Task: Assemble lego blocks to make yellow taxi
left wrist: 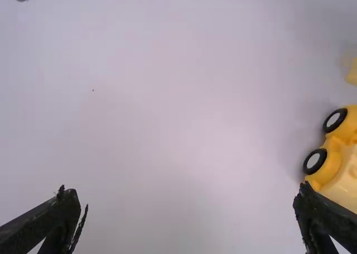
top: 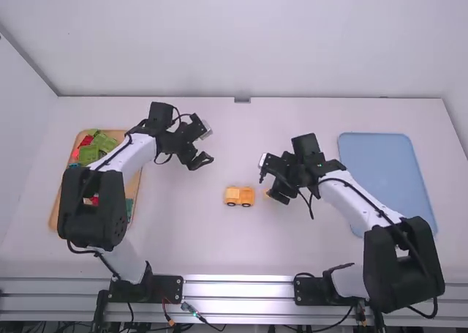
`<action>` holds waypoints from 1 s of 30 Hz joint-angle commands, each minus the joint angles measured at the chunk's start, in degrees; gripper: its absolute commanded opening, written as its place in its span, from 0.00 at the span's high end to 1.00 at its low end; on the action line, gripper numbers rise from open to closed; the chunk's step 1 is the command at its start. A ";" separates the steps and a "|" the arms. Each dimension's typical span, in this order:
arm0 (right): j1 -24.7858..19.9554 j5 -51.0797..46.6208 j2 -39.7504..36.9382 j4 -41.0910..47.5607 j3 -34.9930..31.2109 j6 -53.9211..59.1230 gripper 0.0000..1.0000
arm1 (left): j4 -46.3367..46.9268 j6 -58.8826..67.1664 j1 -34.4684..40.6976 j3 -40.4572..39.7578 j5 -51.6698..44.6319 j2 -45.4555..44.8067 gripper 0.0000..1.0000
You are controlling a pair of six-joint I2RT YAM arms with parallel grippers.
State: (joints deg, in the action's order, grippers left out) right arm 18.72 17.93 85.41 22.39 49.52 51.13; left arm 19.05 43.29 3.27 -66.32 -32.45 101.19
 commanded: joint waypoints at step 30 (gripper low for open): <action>3.28 -11.28 20.15 9.27 7.74 13.40 0.01 | 0.07 -3.93 -9.92 1.05 -8.74 -1.46 0.01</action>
State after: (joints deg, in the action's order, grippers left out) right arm 22.61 6.28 105.06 31.81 57.91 62.63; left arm 18.79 39.81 -6.59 -65.82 -39.44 101.19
